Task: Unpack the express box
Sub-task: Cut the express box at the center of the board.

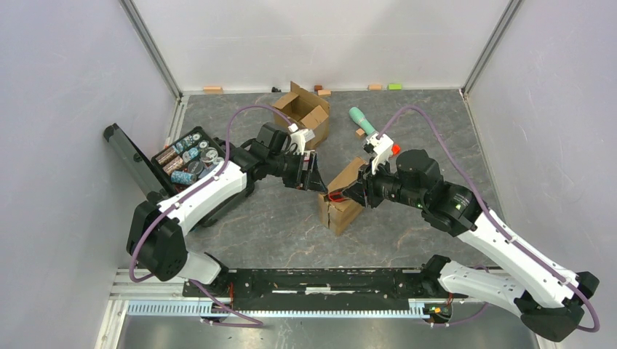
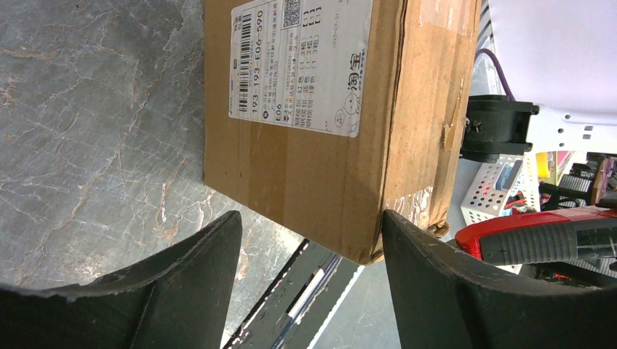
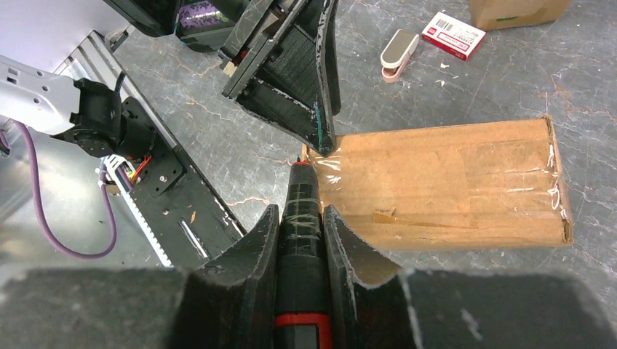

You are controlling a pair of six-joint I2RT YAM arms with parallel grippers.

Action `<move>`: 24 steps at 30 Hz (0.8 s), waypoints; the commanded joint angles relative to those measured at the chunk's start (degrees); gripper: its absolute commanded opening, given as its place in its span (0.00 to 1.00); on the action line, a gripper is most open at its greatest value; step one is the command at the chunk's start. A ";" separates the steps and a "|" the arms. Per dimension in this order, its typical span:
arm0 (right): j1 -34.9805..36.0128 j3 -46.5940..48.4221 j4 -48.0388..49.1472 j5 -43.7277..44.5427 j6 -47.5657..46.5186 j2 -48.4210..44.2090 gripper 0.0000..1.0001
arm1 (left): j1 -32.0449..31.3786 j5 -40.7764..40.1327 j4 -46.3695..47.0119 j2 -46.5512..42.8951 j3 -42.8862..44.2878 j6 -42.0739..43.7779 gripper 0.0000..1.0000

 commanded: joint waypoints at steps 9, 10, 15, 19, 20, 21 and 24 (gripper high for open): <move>0.30 4.04 1.47 1.91 -0.14 -1.53 0.00 | 0.34 -8.09 -4.42 1.67 -1.00 3.05 0.76; 0.33 3.94 1.21 1.96 -0.27 -1.49 0.00 | 0.32 -8.09 -4.42 1.73 -1.08 3.00 0.76; 0.30 2.27 1.24 1.43 -0.05 -1.80 0.00 | 0.33 -8.17 -4.28 1.53 -1.43 2.99 0.76; 0.30 1.94 0.66 1.83 -0.10 -2.05 0.00 | 0.32 -8.18 -4.25 1.57 -1.61 2.88 0.76; 0.27 1.79 0.50 2.01 -0.07 -2.34 0.00 | 0.34 -8.18 -4.22 1.57 -1.61 2.88 0.76; 0.33 1.77 0.23 2.48 -0.13 -2.37 0.00 | 0.34 -8.12 -4.17 1.60 -1.69 2.88 0.76; 0.30 1.59 -0.22 3.42 -0.20 -2.89 0.00 | 0.34 -8.05 -3.98 1.75 -1.78 2.80 0.76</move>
